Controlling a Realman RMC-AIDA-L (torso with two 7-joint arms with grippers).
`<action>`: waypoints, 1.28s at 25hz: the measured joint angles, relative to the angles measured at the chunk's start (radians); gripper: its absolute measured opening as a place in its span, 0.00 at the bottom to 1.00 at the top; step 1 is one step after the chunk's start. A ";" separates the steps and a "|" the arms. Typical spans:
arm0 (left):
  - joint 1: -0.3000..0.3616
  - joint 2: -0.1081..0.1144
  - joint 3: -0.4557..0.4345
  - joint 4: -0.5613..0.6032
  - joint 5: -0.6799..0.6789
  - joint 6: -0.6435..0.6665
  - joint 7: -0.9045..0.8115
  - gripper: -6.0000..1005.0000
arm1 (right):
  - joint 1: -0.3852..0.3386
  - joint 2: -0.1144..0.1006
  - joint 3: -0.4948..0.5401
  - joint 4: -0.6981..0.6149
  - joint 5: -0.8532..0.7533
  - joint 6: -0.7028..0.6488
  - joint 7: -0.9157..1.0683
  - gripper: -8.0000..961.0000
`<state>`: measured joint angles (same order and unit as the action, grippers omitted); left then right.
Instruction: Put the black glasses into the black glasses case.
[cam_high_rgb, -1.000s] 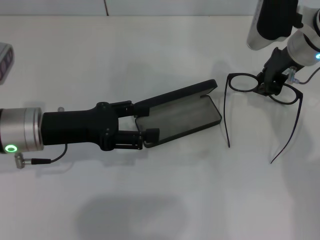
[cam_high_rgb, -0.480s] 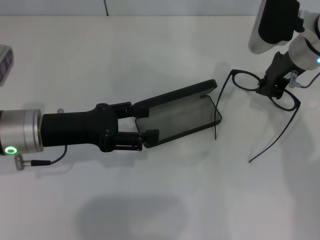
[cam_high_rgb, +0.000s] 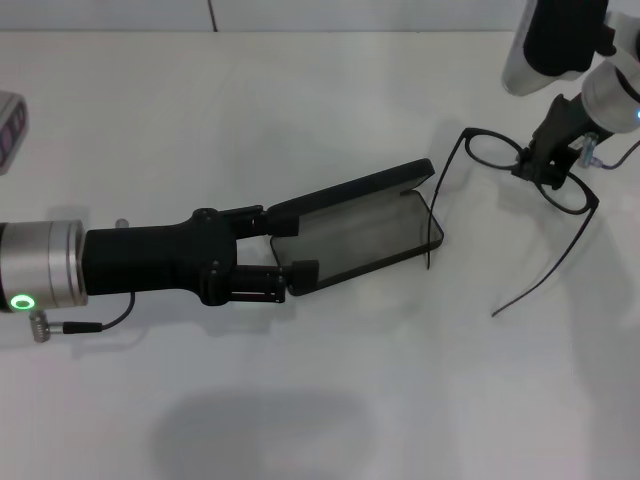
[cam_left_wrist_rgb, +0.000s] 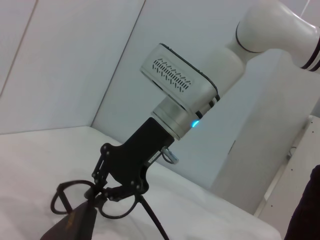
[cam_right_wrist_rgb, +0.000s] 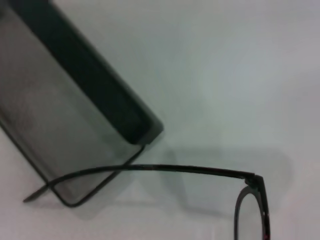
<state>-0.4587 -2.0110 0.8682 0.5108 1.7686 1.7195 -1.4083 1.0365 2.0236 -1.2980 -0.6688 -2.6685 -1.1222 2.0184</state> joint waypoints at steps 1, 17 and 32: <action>0.000 0.000 0.000 0.000 0.000 0.000 0.000 0.87 | -0.003 0.000 0.003 -0.006 0.000 0.006 0.006 0.13; 0.000 0.000 0.000 0.000 -0.003 0.005 -0.002 0.87 | -0.077 -0.011 0.040 -0.157 -0.006 -0.017 0.062 0.12; 0.000 0.012 -0.002 0.010 -0.136 0.078 -0.006 0.87 | -0.248 -0.049 0.393 -0.557 0.093 -0.459 -0.030 0.12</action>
<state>-0.4586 -1.9990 0.8663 0.5213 1.6330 1.7977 -1.4147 0.7886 1.9750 -0.9048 -1.2255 -2.5754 -1.5817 1.9882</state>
